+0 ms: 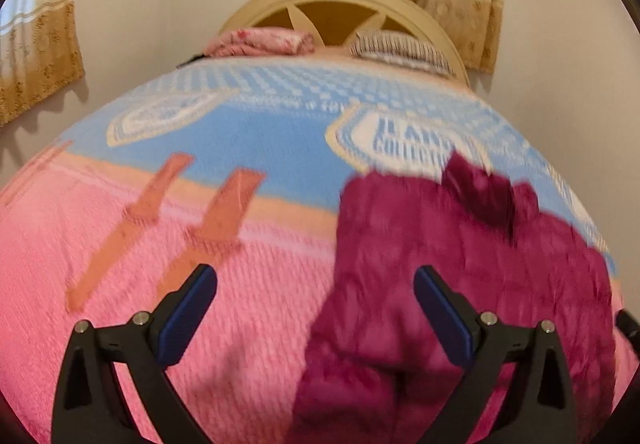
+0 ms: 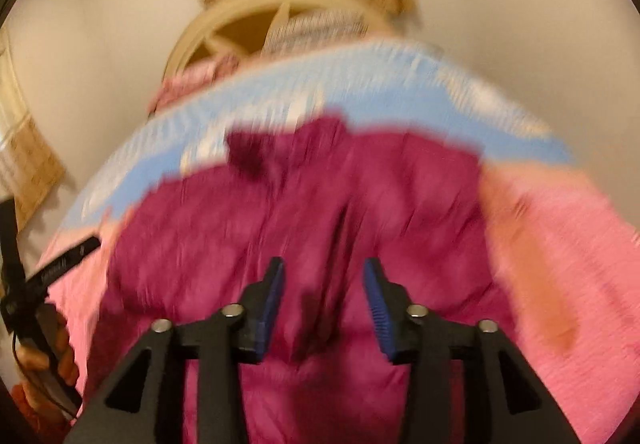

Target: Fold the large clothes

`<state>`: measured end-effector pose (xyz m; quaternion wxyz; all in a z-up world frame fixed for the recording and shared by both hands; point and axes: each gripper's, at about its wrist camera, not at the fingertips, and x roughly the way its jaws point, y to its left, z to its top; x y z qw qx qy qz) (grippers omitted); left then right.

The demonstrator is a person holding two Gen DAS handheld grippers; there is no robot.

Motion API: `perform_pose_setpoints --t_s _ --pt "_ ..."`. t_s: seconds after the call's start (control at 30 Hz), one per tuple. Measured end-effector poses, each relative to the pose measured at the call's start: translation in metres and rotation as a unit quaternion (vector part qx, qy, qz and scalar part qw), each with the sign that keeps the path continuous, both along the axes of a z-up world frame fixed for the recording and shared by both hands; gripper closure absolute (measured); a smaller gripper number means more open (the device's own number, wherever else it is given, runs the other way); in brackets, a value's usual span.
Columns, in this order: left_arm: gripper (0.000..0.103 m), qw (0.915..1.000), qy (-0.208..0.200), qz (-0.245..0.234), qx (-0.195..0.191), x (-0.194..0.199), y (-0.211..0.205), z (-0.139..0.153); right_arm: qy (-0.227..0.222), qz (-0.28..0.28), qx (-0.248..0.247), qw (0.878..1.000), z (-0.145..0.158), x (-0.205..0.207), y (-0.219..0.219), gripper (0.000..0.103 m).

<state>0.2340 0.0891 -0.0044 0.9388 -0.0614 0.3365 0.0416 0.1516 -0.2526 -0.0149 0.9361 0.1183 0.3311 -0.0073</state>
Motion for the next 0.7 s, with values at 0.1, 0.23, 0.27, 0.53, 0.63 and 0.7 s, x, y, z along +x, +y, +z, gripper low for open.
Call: perform_pose_setpoints --t_s 0.1,0.23,0.27,0.53,0.63,0.7 --pt "0.002 1.0 -0.004 0.009 0.002 0.023 -0.008 0.012 -0.021 0.01 -0.013 1.0 0.016 0.021 0.007 0.057" --pt "0.002 0.9994 0.03 0.015 0.011 0.059 -0.026 -0.009 0.014 0.032 -0.053 0.998 -0.005 0.061 0.035 0.063" --pt "0.002 0.9991 0.037 0.016 0.01 0.062 -0.027 -0.016 0.029 0.034 -0.051 0.998 -0.017 0.071 0.037 0.064" --pt "0.0 0.997 0.072 0.028 -0.004 0.063 -0.018 -0.074 0.07 0.038 -0.017 0.997 -0.07 0.083 0.028 0.064" --pt "0.0 0.9943 0.095 0.039 -0.028 0.069 -0.011 -0.082 0.068 0.039 -0.008 0.997 -0.074 0.083 0.025 0.064" --pt "0.0 0.9947 0.094 0.04 -0.011 0.068 -0.017 -0.08 0.07 0.038 -0.012 0.997 -0.076 0.084 0.026 0.063"
